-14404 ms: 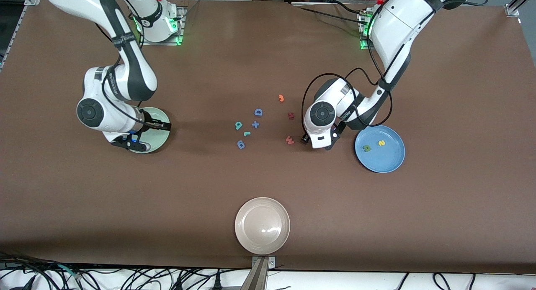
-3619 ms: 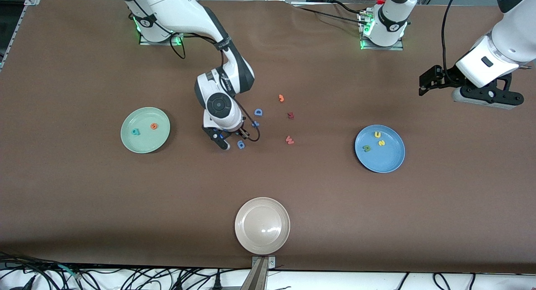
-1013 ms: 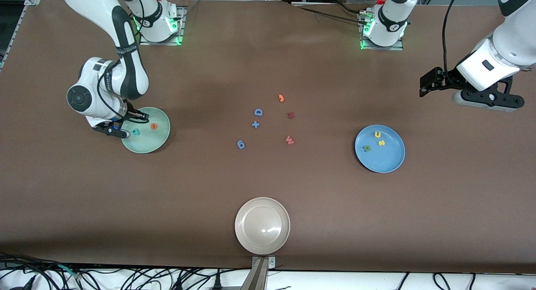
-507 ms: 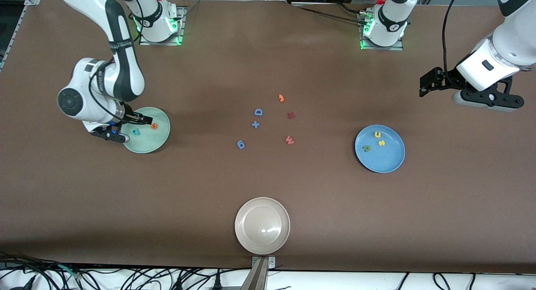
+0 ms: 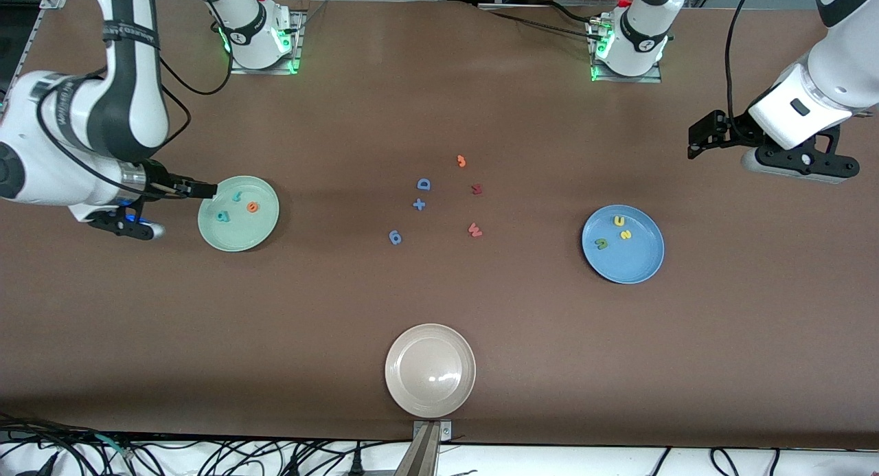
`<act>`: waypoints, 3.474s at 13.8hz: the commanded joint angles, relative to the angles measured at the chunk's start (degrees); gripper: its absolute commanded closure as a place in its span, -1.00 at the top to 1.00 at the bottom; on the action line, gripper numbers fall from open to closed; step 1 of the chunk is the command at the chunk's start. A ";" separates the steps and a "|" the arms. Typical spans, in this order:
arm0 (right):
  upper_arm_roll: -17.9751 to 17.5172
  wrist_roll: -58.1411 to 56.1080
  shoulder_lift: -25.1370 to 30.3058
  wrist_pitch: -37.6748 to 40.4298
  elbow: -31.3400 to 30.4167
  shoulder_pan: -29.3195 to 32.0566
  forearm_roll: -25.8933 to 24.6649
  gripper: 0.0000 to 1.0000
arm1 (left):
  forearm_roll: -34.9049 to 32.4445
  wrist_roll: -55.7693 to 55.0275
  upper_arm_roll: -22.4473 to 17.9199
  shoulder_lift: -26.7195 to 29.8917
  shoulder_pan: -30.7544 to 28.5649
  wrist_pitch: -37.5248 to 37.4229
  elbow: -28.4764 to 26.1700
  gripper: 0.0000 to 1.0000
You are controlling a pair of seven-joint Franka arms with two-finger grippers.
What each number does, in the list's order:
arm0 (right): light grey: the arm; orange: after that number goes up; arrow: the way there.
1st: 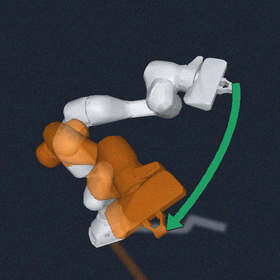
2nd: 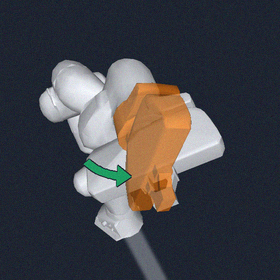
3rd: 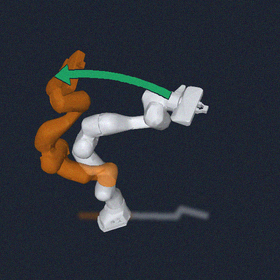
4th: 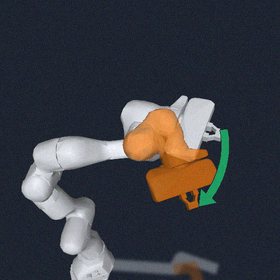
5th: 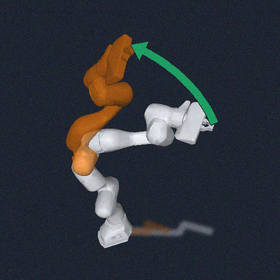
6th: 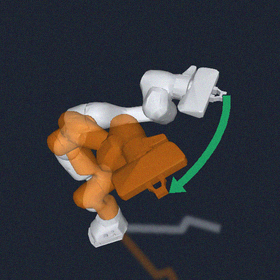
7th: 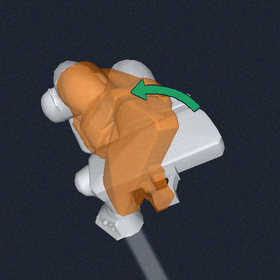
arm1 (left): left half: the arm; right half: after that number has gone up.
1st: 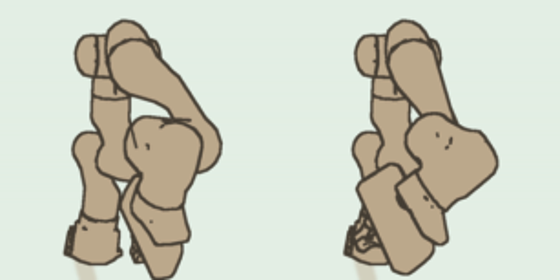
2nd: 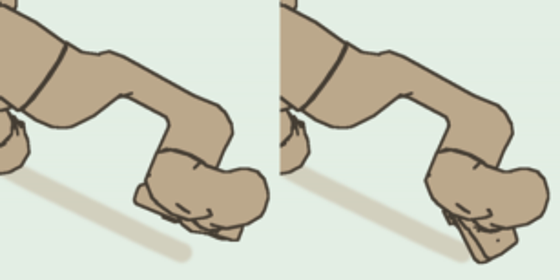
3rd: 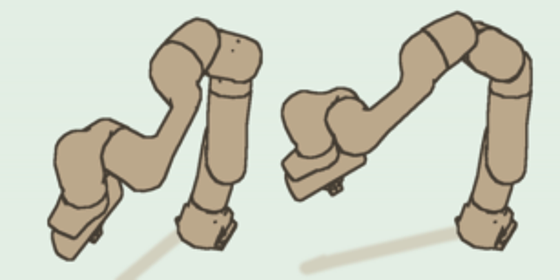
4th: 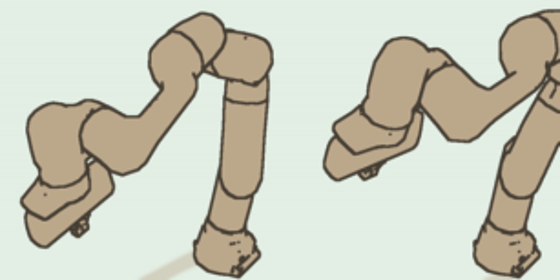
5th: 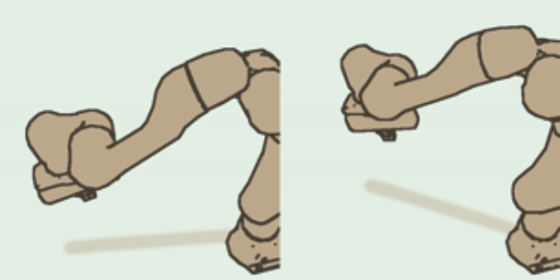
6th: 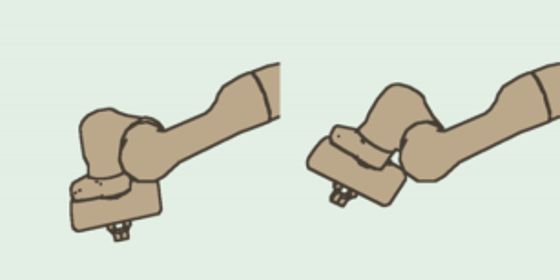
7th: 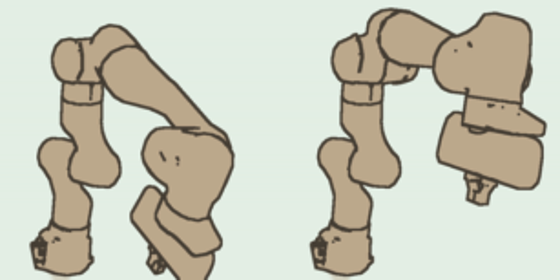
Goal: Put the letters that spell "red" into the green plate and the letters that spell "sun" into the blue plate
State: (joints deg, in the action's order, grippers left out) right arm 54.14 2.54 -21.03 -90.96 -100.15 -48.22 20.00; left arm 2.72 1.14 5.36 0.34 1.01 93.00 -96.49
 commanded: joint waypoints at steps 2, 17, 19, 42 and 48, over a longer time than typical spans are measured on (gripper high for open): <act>3.25 -0.16 0.11 7.02 7.86 -0.12 0.47 0.97 | -0.96 -0.53 0.01 -0.70 0.30 -1.51 1.74 1.00; 3.69 0.01 0.90 7.02 12.08 -0.21 0.92 0.98 | -0.96 -0.53 0.01 -0.70 0.30 -1.51 1.74 1.00; 3.69 0.01 1.78 6.94 12.08 -0.21 0.91 0.98 | -0.96 -0.53 0.01 -0.70 0.30 -1.51 1.74 1.00; -49.48 2.91 10.66 -2.99 10.07 44.18 -17.54 0.98 | -0.96 -0.53 0.01 -0.61 0.30 -1.60 1.74 1.00; -51.06 3.09 13.56 -8.18 3.47 44.18 -17.81 0.98 | -0.96 -0.53 -0.08 -0.61 0.30 -1.60 1.74 1.00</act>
State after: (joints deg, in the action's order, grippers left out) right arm 4.71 4.72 -11.21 -97.43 -92.74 -4.86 3.49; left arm 2.72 1.14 5.36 0.33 1.01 92.77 -96.46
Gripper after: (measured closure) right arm 0.004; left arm 0.000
